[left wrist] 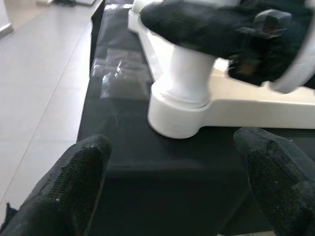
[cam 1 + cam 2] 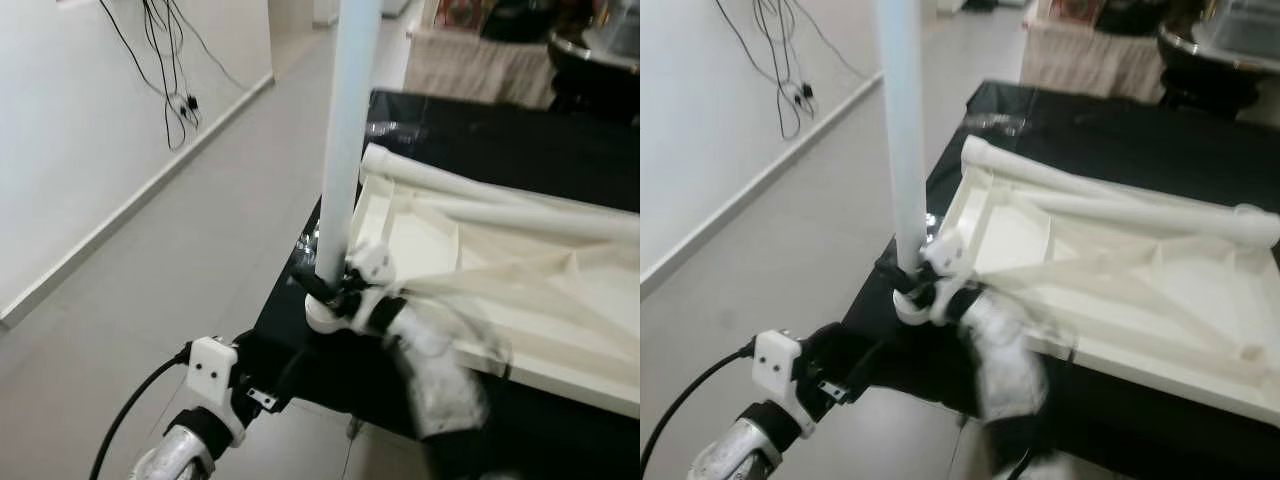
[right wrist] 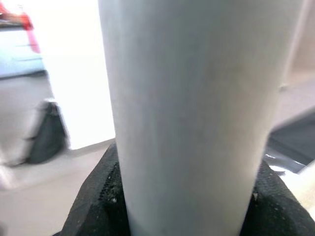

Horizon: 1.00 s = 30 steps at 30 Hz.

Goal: Building children table

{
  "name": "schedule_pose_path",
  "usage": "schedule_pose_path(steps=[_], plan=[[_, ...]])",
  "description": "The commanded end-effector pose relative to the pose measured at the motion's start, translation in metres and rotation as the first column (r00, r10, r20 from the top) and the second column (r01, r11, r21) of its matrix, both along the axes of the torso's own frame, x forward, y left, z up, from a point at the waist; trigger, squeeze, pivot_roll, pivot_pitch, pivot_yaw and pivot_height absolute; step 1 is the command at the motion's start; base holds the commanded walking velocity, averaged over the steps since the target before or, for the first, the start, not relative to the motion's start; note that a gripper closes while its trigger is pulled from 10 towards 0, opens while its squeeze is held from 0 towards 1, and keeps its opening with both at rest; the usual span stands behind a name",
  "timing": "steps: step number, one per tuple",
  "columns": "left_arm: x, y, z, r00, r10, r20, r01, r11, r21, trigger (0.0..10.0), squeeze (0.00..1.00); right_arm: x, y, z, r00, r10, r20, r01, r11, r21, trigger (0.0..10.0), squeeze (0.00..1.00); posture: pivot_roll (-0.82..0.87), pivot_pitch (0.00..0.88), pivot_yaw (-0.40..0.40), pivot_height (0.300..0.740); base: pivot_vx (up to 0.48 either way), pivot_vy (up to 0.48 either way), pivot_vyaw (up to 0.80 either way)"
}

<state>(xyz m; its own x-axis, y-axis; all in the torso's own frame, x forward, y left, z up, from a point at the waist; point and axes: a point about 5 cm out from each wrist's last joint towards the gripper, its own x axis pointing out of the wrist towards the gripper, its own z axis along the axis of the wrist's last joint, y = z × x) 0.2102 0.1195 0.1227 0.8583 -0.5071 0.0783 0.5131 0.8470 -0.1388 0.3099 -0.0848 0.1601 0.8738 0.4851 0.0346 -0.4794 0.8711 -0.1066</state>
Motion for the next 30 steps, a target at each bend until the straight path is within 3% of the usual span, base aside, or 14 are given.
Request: schedule_pose_path(steps=[1,3,8,9,10,11,12,14,15,20,22,23,27,30], plan=[[-0.003,0.006,-0.005,1.0,0.01,-0.028,-0.01,1.0,0.01,10.0,0.0,-0.007,-0.032,-0.024,0.965,-0.235,-0.115,0.229,0.972,-0.061,0.0,0.0,0.03,0.168,0.009,0.74,0.0,0.0,0.0],[0.0,0.007,-0.006,0.999,0.006,-0.034,-0.006,1.0,0.005,10.0,0.0,-0.013,-0.009,-0.027,0.992,-0.04,-0.122,0.031,0.997,-0.075,0.0,0.0,0.02,0.157,0.022,0.74,0.0,0.0,0.0],[0.002,0.007,-0.005,0.999,0.001,-0.032,0.0,1.0,0.013,10.0,0.0,0.0,-0.003,-0.021,0.994,0.001,-0.106,-0.009,0.997,-0.071,0.0,0.0,0.03,0.155,0.018,0.74,0.0,0.0,0.0],[0.003,0.008,-0.005,1.0,0.004,-0.031,-0.004,1.0,0.012,10.0,0.0,-0.002,0.0,-0.018,0.994,-0.009,-0.105,0.002,0.997,-0.073,3.1,0.0,0.03,0.152,0.018,0.74,0.0,0.0,0.0],[0.003,0.008,-0.005,1.0,0.004,-0.031,-0.004,1.0,0.012,10.0,0.0,-0.002,0.0,-0.018,0.994,-0.009,-0.105,0.002,0.997,-0.073,3.1,0.0,0.03,0.152,0.018,0.74,0.0,0.0,0.0],[0.003,0.008,-0.005,1.0,0.008,-0.03,-0.007,1.0,0.01,10.0,0.0,-0.002,0.002,-0.016,0.994,-0.023,-0.103,0.016,0.997,-0.072,4.9,0.0,0.03,0.15,0.016,0.74,0.0,0.0,0.0],[0.003,0.008,-0.005,1.0,0.01,-0.028,-0.01,1.0,0.009,10.0,0.0,0.0,0.005,-0.011,0.996,0.018,-0.093,-0.022,0.999,-0.046,10.0,0.0,0.04,0.152,0.013,0.74,0.0,0.0,0.0],[0.004,0.008,-0.005,1.0,0.011,-0.028,-0.01,1.0,0.009,10.0,0.0,0.002,0.007,-0.008,0.995,0.05,-0.086,-0.052,0.998,-0.026,10.0,0.0,0.04,0.152,0.013,0.74,0.0,0.0,0.0],[0.004,0.007,-0.005,1.0,0.01,-0.027,-0.01,1.0,0.008,10.0,0.0,0.001,0.013,-0.001,0.978,0.193,-0.084,-0.194,0.981,-0.002,10.0,1.0,0.04,0.15,0.015,0.74,0.0,0.0,0.0],[0.006,0.007,-0.005,1.0,0.01,-0.023,-0.01,1.0,0.009,10.0,0.0,0.005,0.017,0.015,0.851,0.524,-0.024,-0.525,0.849,-0.057,10.0,1.0,0.04,0.15,0.017,0.74,0.0,0.0,0.0],[0.006,0.006,-0.004,1.0,0.011,-0.022,-0.01,1.0,0.008,10.0,0.0,0.007,0.016,0.023,0.713,0.7,-0.038,-0.697,0.704,-0.134,10.0,1.0,0.05,0.148,0.017,0.74,0.0,0.0,0.0],[0.006,0.006,-0.004,1.0,0.011,-0.021,-0.011,1.0,0.008,10.0,0.0,0.01,0.018,0.025,0.657,0.75,-0.075,-0.751,0.643,-0.147,10.0,0.0,0.05,0.147,0.018,0.74,0.0,0.0,0.0],[0.006,0.005,-0.004,1.0,0.011,-0.021,-0.011,1.0,0.009,10.0,0.0,0.013,0.021,0.028,0.533,0.833,-0.148,-0.844,0.513,-0.154,10.0,0.0,0.07,0.148,0.017,0.74,0.0,0.0,0.0],[0.005,0.005,-0.004,1.0,0.011,-0.021,-0.011,1.0,0.01,10.0,0.0,0.017,0.026,0.029,0.5,0.848,-0.175,-0.865,0.478,-0.154,10.0,0.0,0.08,0.153,0.014,0.74,0.0,0.0,0.0]])
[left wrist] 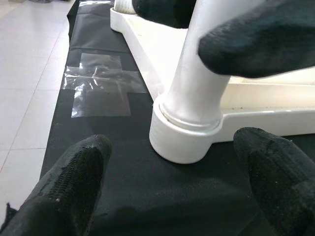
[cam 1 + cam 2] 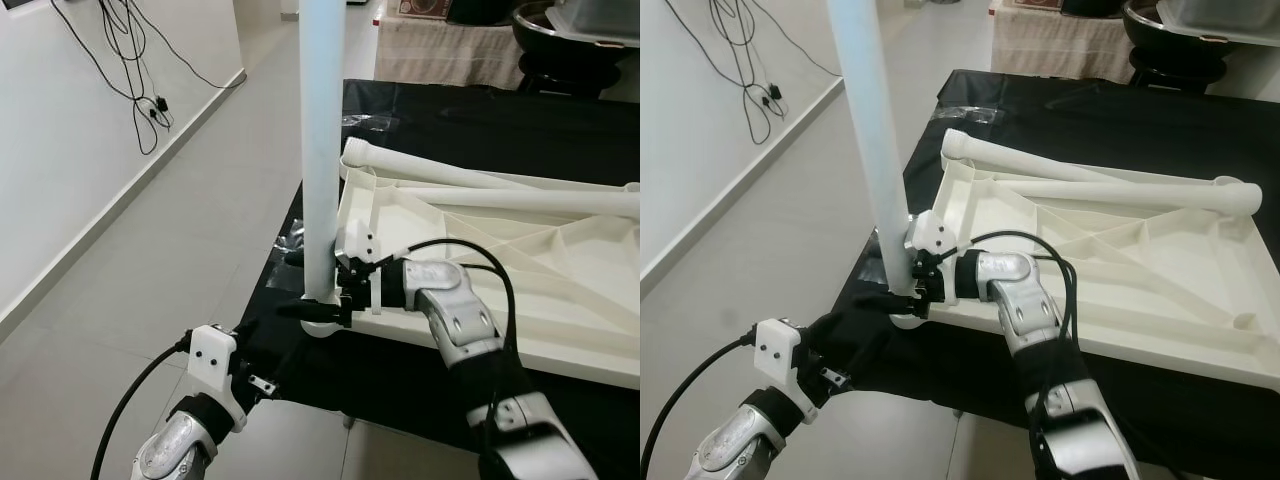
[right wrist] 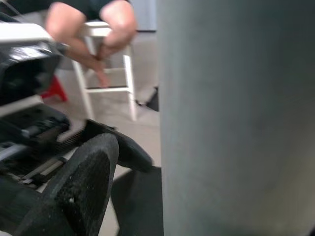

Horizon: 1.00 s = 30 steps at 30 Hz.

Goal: Building children table

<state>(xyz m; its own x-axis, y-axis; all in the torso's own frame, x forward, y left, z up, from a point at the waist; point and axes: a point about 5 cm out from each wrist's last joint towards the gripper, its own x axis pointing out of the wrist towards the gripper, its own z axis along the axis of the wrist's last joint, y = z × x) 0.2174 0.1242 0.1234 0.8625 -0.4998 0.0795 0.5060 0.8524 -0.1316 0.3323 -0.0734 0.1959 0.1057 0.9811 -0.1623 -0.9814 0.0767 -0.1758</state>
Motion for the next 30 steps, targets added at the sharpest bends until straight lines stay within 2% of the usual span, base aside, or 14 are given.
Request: schedule_pose_path(steps=[1,4,5,6,14,17,19,20,21,22,23,24,25,30], plan=[[-0.002,0.0,-0.005,1.0,0.002,-0.026,-0.002,1.0,0.004,10.0,0.0,-0.005,0.015,-0.007,0.996,0.087,-0.024,-0.087,0.996,-0.03,10.0,0.0,0.08,0.153,0.014,0.74,0.0,0.0,0.0],[-0.003,0.0,-0.004,1.0,0.004,-0.026,-0.004,1.0,0.006,10.0,0.0,0.001,0.021,-0.007,0.995,0.094,-0.027,-0.095,0.994,-0.047,10.0,0.0,0.09,0.155,0.013,0.74,0.0,0.0,0.0],[-0.004,0.0,-0.004,1.0,0.004,-0.026,-0.004,1.0,0.008,10.0,0.0,0.003,0.023,-0.007,0.992,0.114,-0.046,-0.116,0.992,-0.046,7.0,0.0,0.09,0.158,0.009,0.74,0.0,0.0,0.0],[-0.005,0.0,-0.004,1.0,0.005,-0.026,-0.005,1.0,0.009,10.0,0.0,0.004,0.024,-0.007,0.989,0.13,-0.065,-0.133,0.99,-0.047,0.0,0.0,0.09,0.16,0.011,0.74,0.0,0.0,0.0],[-0.006,0.0,-0.004,1.0,0.006,-0.027,-0.006,1.0,0.011,10.0,0.0,0.007,0.02,-0.008,0.977,0.188,-0.097,-0.193,0.98,-0.042,0.0,0.0,0.09,0.161,0.013,0.74,0.0,0.0,0.0],[-0.007,-0.001,-0.006,1.0,0.004,-0.03,-0.004,1.0,0.009,10.0,0.0,0.015,0.01,-0.01,0.998,0.054,-0.035,-0.056,0.996,-0.067,0.0,0.0,0.07,0.155,0.0,0.74,0.0,0.0,0.0],[-0.008,-0.002,-0.006,0.999,0.004,-0.032,-0.004,1.0,0.006,10.0,0.0,0.026,-0.001,-0.012,0.972,-0.232,0.031,0.233,0.972,-0.04,0.0,0.0,0.06,0.154,-0.015,0.74,0.0,0.0,0.0],[-0.008,-0.002,-0.006,0.999,0.004,-0.032,-0.004,1.0,0.006,10.0,0.0,0.026,-0.001,-0.012,0.972,-0.232,0.031,0.233,0.972,-0.04,0.0,0.0,0.06,0.154,-0.015,0.74,0.0,0.0,0.0],[-0.009,-0.002,-0.007,0.999,0.005,-0.032,-0.005,1.0,0.005,10.0,0.0,0.029,-0.009,-0.018,0.858,-0.51,0.068,0.51,0.86,0.011,0.0,0.0,0.06,0.151,-0.023,0.74,0.0,0.0,0.0],[-0.009,-0.002,-0.007,0.999,0.005,-0.032,-0.005,1.0,0.005,10.0,0.0,0.029,-0.009,-0.018,0.858,-0.51,0.068,0.51,0.86,0.011,0.0,0.0,0.06,0.151,-0.023,0.74,0.0,0.0,0.0],[-0.009,-0.001,-0.006,0.999,0.007,-0.032,-0.007,1.0,0.003,10.0,0.0,0.023,-0.018,-0.027,0.672,-0.74,-0.025,0.74,0.668,0.079,0.0,0.0,0.06,0.16,-0.027,0.74,0.0,0.0,0.0],[-0.009,0.0,-0.006,0.999,0.008,-0.032,-0.008,1.0,0.002,10.0,0.0,0.014,-0.028,-0.035,0.503,-0.858,-0.104,0.864,0.496,0.084,0.0,0.0,0.06,0.16,-0.027,0.74,0.0,0.0,0.0],[-0.009,0.0,-0.006,0.999,0.008,-0.034,-0.008,1.0,-0.002,10.0,0.0,-0.008,-0.021,-0.048,0.503,-0.856,-0.117,0.864,0.5,0.053,0.0,0.0,0.04,0.164,-0.01,0.74,0.0,0.0,0.0],[-0.006,0.001,-0.008,0.999,0.001,-0.041,-0.001,1.0,-0.009,10.0,0.0,-0.017,-0.007,-0.054,0.585,-0.807,-0.084,0.811,0.583,0.048,0.0,0.0,0.04,0.131,0.002,0.74,0.0,0.0,0.0]])
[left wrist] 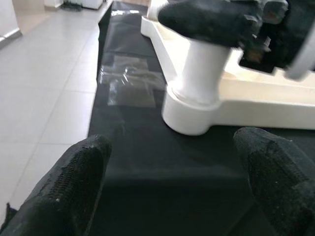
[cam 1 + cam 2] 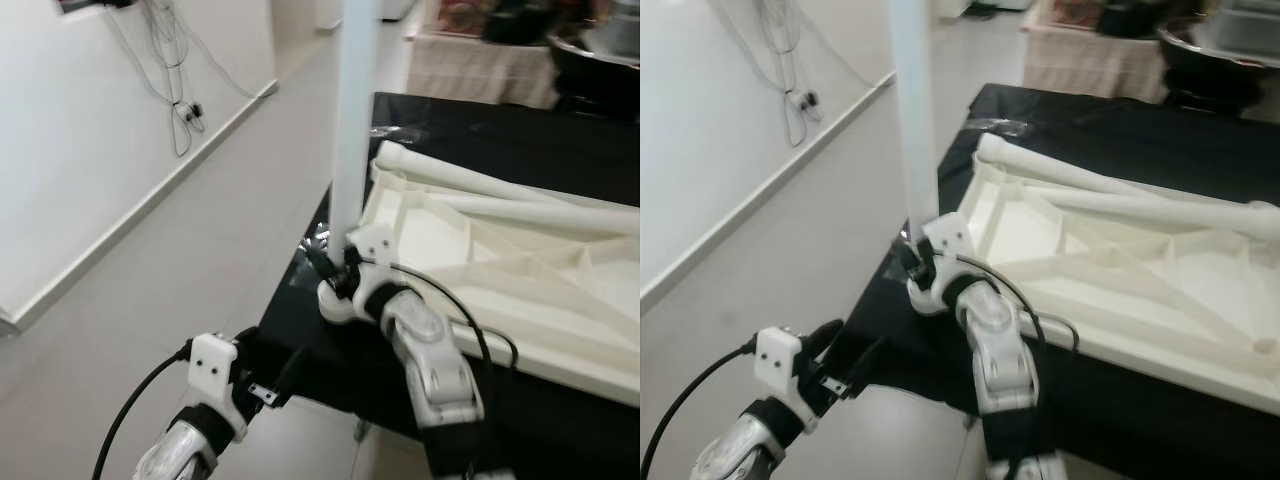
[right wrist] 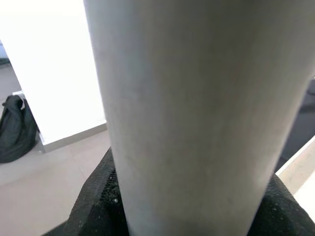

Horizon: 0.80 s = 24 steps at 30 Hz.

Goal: Building children table

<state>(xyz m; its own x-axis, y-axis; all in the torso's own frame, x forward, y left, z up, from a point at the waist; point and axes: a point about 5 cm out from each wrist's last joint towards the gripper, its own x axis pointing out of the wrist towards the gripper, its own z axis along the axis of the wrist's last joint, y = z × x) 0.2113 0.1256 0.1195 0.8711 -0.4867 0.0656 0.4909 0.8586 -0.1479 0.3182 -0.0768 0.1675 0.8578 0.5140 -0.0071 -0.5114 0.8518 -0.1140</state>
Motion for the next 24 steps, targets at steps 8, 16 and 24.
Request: schedule_pose_path(steps=[8,16,24], plan=[[0.003,-0.001,-0.004,1.0,0.0,-0.011,0.0,1.0,0.007,10.0,0.0,0.031,0.023,0.008,0.969,0.248,-0.015,-0.248,0.969,-0.009,10.0,0.0,0.06,0.122,-0.008,0.74,0.0,0.0,0.0],[0.002,-0.001,-0.003,1.0,0.001,-0.01,-0.001,1.0,0.01,10.0,0.0,0.017,0.032,0.019,0.773,0.633,-0.029,-0.633,0.769,-0.093,10.0,1.0,0.08,0.134,-0.004,0.74,0.0,0.0,0.0],[0.002,-0.001,-0.002,1.0,0.001,-0.008,-0.001,1.0,0.013,10.0,0.0,0.017,0.031,0.024,0.521,0.845,-0.123,-0.847,0.494,-0.195,10.0,0.0,0.1,0.143,0.009,0.74,0.0,0.0,0.0]])
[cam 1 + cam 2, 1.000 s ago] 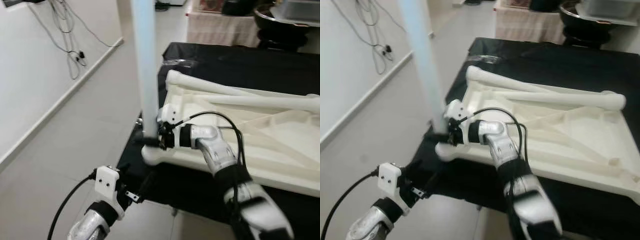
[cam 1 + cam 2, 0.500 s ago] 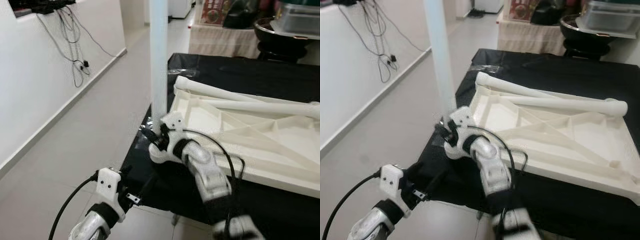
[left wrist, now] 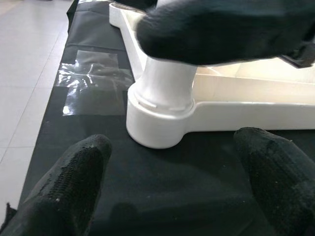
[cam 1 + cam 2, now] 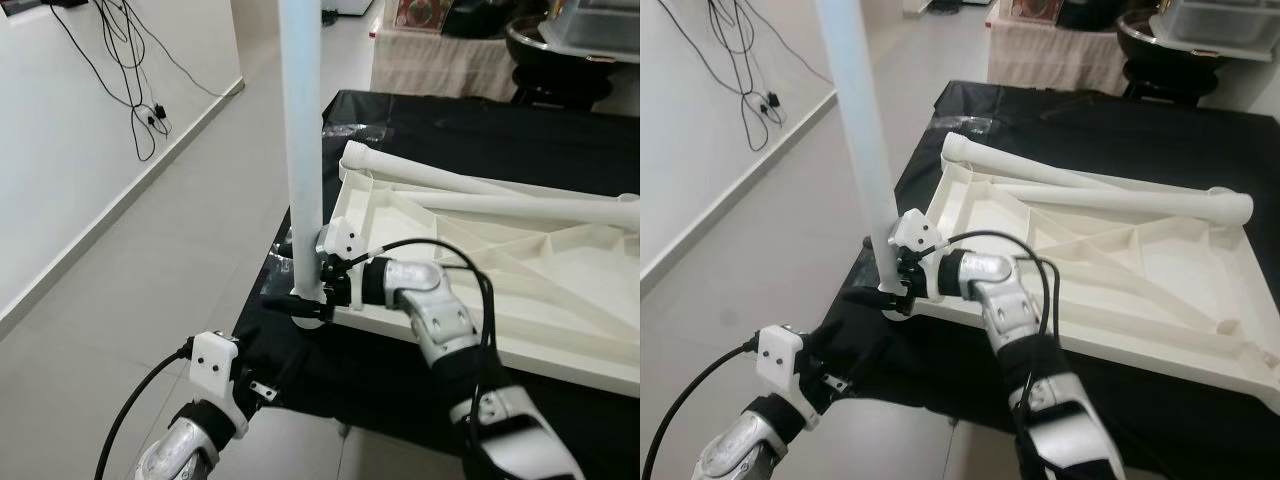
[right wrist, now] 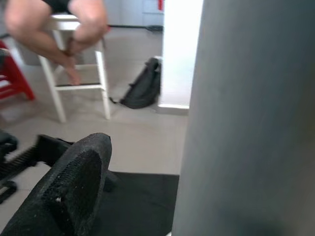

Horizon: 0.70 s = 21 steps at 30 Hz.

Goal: Building children table

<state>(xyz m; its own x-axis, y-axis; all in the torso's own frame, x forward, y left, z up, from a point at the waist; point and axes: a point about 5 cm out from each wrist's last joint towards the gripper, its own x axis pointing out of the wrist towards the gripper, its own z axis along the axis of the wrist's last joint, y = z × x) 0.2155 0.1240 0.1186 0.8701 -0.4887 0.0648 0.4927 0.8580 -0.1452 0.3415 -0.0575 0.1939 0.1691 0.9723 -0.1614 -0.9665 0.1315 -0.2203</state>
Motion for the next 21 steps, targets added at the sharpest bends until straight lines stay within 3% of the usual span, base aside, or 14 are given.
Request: schedule_pose_path(steps=[1,10,11,19,21], plan=[[-0.003,0.001,-0.001,1.0,0.003,-0.009,-0.003,1.0,0.011,10.0,0.0,-0.006,0.012,-0.002,0.987,0.158,-0.013,-0.158,0.986,-0.05,10.0,0.0,0.1,0.143,0.009,0.74,0.0,0.0,0.0],[-0.004,0.001,-0.001,1.0,0.006,-0.009,-0.005,1.0,0.011,10.0,0.0,0.005,0.013,0.003,0.977,0.21,-0.035,-0.213,0.972,-0.102,10.0,0.0,0.12,0.155,0.006,0.74,0.0,0.0,0.0],[-0.005,0.0,0.0,1.0,0.006,-0.009,-0.005,1.0,0.009,10.0,0.0,0.01,0.014,0.001,0.985,0.167,-0.047,-0.171,0.981,-0.095,0.0,0.0,0.12,0.163,0.005,0.74,0.0,0.0,0.0],[-0.006,0.0,0.0,1.0,0.005,-0.01,-0.005,1.0,0.007,10.0,0.0,0.013,0.007,-0.005,0.992,0.111,-0.056,-0.116,0.988,-0.098,0.0,0.0,0.1,0.167,0.015,0.74,0.0,0.0,0.0],[-0.006,0.0,0.001,1.0,-0.001,-0.014,0.001,1.0,-0.003,10.0,0.0,0.014,-0.016,-0.014,0.999,0.025,-0.045,-0.029,0.994,-0.102,0.0,0.0,0.07,0.176,0.027,0.74,0.0,0.0,0.0]])
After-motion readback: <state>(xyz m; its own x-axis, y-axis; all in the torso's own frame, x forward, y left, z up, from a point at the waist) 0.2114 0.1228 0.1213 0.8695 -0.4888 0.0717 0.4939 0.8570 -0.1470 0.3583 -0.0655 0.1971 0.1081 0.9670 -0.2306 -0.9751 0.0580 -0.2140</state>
